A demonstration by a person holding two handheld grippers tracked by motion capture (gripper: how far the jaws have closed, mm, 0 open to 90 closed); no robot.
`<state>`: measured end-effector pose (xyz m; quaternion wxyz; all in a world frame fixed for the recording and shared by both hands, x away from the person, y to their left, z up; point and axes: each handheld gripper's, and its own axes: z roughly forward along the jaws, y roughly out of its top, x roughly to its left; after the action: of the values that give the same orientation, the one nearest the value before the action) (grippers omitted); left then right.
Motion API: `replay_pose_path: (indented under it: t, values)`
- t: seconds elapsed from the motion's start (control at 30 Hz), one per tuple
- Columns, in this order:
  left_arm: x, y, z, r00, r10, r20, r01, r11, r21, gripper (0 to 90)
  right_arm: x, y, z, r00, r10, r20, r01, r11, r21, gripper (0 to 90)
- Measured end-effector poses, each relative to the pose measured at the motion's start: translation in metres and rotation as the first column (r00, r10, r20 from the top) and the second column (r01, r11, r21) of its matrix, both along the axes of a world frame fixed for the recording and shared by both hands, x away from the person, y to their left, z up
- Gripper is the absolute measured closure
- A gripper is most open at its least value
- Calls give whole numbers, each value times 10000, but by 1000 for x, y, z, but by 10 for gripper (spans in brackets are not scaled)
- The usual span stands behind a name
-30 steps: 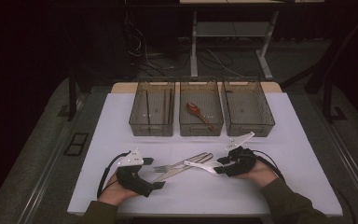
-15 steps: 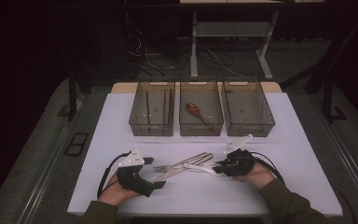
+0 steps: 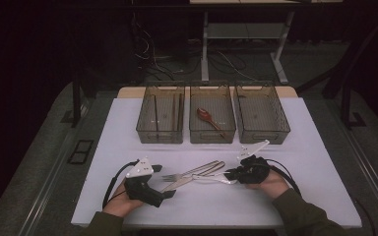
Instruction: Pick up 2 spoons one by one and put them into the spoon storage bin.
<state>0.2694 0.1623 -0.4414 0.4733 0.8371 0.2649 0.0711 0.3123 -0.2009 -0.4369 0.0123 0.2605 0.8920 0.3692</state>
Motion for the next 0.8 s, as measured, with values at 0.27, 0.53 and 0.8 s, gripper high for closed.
replay_pose_path:
  t: [0.27,0.53,0.8]
  values:
    - [1,0,-1,10000,35,-80,-34,9998,179,4,2,-5,7,9987,-411,315,401,9986,334,820]
    - [2,-2,-2,9999,9,-164,-6,9998,204,5,6,-9,15,9950,-771,633,732,9955,609,820]
    - [2,-1,-1,9998,104,-198,-102,9999,106,5,11,-11,24,9903,-1001,968,926,9926,792,820]
